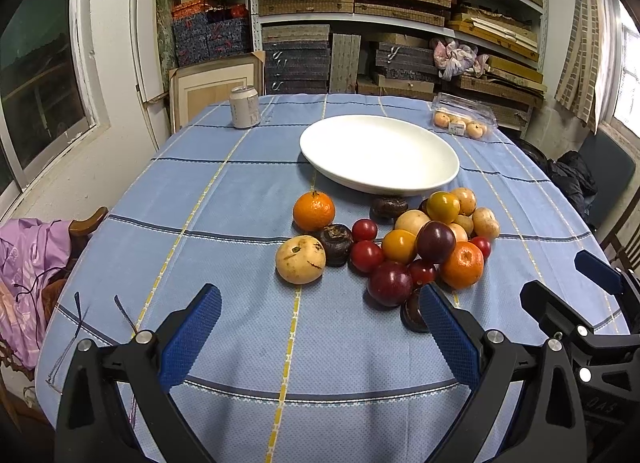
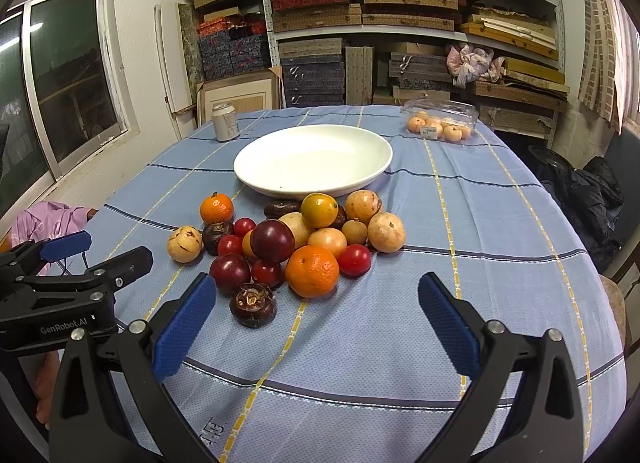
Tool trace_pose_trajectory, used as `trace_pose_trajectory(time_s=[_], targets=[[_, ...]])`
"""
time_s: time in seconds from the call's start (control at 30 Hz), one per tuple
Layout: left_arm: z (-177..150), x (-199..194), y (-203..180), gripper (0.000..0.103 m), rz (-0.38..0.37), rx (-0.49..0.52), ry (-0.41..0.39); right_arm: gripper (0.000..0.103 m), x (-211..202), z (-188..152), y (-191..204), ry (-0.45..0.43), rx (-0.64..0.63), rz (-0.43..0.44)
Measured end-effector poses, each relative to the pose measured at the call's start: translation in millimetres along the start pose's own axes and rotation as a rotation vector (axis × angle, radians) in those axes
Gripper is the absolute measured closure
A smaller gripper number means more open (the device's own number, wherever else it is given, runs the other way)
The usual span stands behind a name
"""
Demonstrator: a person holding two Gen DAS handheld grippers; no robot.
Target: Organize fruits
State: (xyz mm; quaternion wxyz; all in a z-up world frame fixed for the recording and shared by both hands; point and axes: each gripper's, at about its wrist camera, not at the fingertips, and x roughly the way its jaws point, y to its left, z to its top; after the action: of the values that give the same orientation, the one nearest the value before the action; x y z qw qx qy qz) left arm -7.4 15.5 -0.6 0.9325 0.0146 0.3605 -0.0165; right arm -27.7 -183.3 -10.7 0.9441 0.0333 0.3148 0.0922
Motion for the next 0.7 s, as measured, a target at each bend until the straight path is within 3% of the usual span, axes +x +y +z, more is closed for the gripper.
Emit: trace_pose_trajectory(time_s=[0.7], targets=[[-0.9, 6.4, -2.5, 0.003, 0.006, -0.001, 0.017, 0.004, 4.8, -2.6, -7.5, 0.006, 0.019, 0.003]])
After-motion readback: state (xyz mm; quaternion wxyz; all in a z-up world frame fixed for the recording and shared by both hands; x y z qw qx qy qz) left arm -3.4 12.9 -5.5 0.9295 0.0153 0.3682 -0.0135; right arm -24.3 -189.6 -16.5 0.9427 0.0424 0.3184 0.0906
